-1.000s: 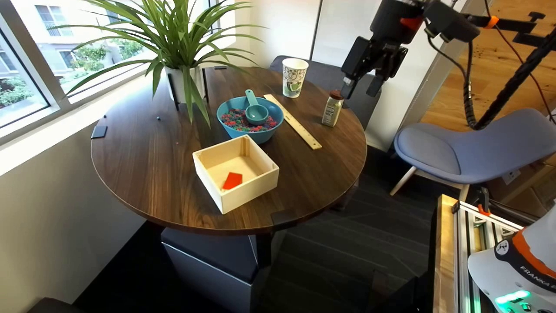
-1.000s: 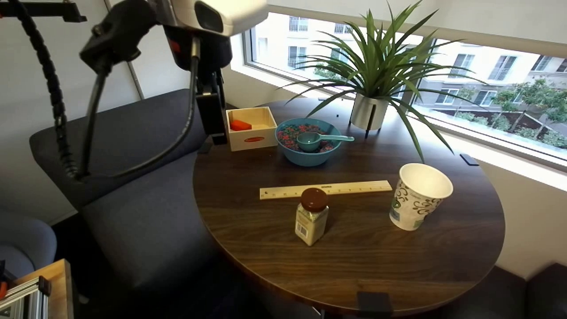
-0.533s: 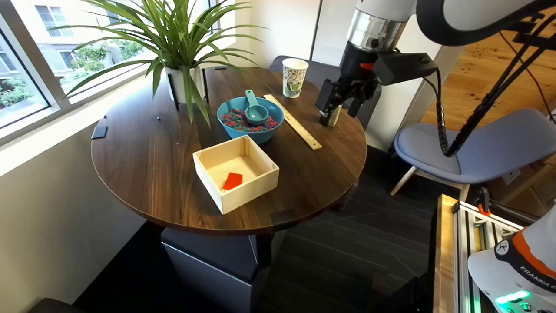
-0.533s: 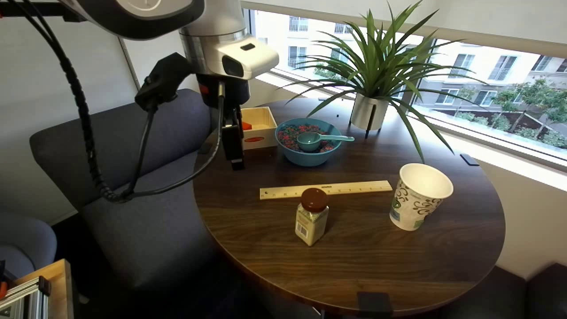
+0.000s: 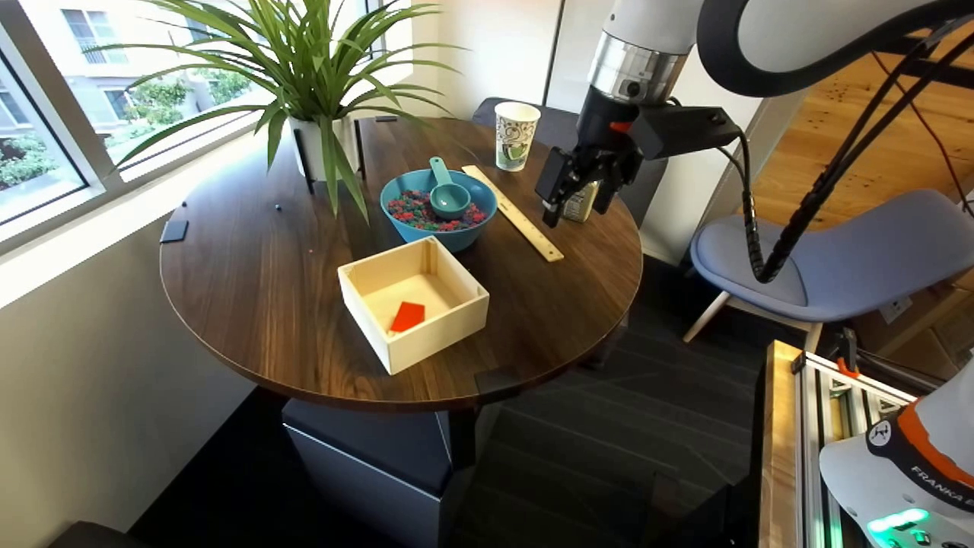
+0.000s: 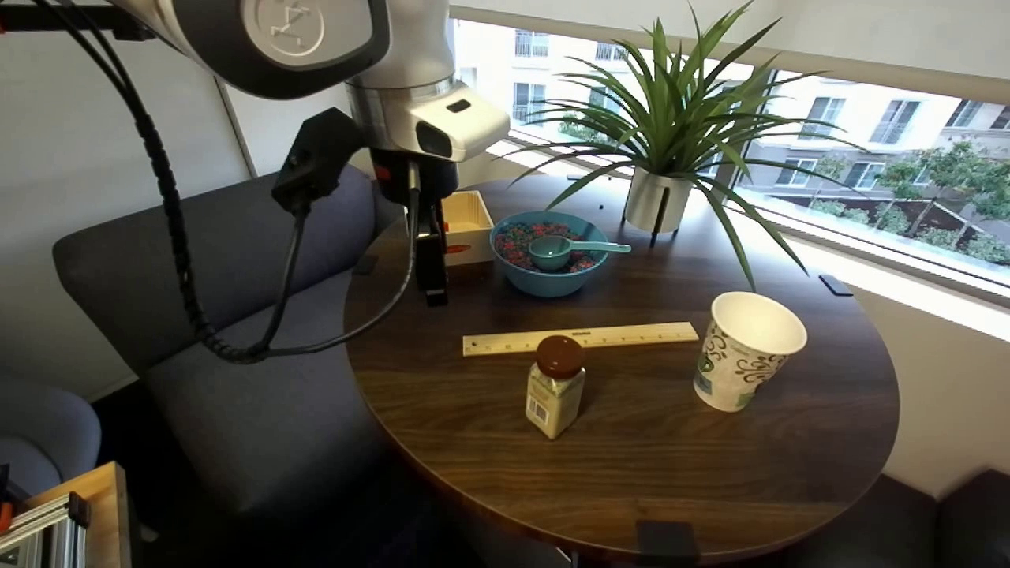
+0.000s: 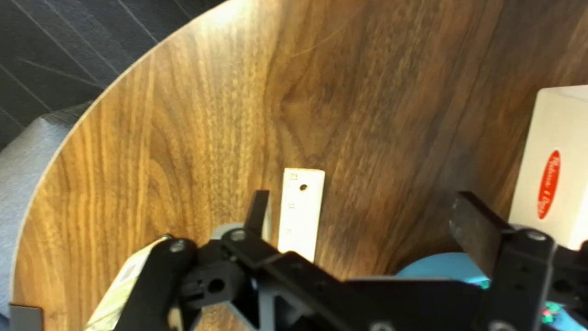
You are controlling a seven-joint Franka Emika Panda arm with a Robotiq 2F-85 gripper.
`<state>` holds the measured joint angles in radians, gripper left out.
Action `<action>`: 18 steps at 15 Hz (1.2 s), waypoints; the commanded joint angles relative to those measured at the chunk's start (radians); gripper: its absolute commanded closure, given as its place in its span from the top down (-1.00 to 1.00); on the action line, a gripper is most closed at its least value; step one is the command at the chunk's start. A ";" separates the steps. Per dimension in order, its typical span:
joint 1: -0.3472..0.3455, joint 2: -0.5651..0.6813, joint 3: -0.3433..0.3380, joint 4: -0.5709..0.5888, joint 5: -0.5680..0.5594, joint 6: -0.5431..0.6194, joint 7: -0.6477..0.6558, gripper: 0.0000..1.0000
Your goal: Put the wooden ruler in the wooden box
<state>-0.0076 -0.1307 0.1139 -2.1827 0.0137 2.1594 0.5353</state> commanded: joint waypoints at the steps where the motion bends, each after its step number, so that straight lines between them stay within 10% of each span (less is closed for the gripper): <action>1: 0.024 0.061 -0.038 -0.007 0.157 0.119 -0.173 1.00; 5: 0.011 0.098 -0.053 -0.005 0.104 0.154 -0.214 1.00; 10: 0.019 0.097 -0.050 -0.025 -0.148 0.147 0.060 1.00; 18: 0.028 0.118 -0.058 -0.009 -0.107 0.112 0.155 1.00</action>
<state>0.0119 -0.0126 0.0641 -2.1933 -0.0933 2.2734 0.6910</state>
